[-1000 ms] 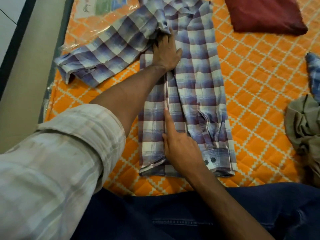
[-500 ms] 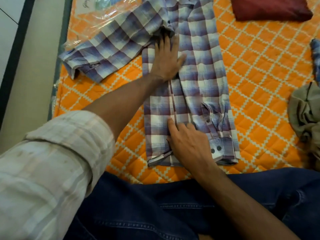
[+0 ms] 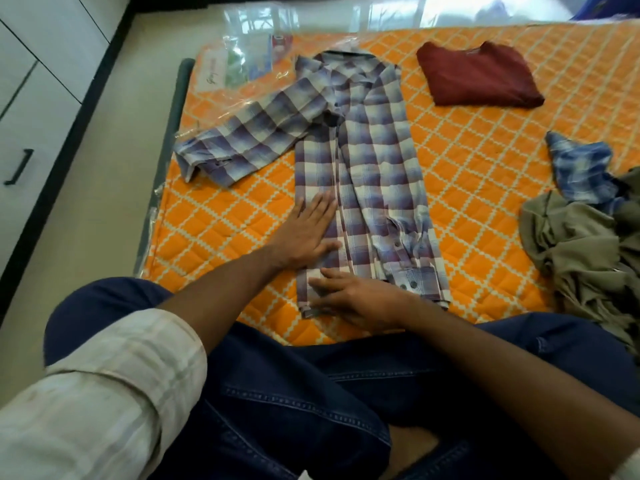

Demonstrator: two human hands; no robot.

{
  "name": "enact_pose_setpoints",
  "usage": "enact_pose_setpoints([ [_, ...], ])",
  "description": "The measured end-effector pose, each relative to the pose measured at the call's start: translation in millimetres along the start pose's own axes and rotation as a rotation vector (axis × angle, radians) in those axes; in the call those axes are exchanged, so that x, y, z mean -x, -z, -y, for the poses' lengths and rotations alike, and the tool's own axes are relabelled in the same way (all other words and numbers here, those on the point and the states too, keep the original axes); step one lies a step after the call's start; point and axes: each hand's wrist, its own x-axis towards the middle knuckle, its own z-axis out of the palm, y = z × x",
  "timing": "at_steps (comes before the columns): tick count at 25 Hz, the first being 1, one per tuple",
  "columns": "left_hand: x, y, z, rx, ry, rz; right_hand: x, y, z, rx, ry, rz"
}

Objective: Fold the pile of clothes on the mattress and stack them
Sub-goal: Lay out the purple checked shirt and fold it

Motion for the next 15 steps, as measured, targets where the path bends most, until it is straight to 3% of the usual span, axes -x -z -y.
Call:
enact_pose_setpoints([
  [3,20.6,2.1,0.2,-0.041,-0.089,0.083,-3.9,31.1,-6.5,-0.364,-0.179,-0.188],
  [5,25.3,8.7,7.8,-0.08,-0.183,0.097,-14.4,48.7,-16.2,-0.481,-0.303,-0.366],
  [9,-6.5,52.1,53.1,-0.217,-0.365,-0.211,-59.4,81.0,-55.3,-0.671,-0.467,-0.575],
  [10,-23.7,66.0,74.8,-0.217,-0.306,-0.291,-74.0,90.6,-65.3,-0.762,-0.501,-0.609],
  [12,-56.2,91.4,128.4,-0.09,-0.004,-0.397,-105.6,110.8,-83.9,-0.965,-0.535,-0.639],
  [15,-85.3,104.8,205.0,0.058,0.487,-0.317,-149.4,130.4,-99.9,-1.248,-0.545,-0.627],
])
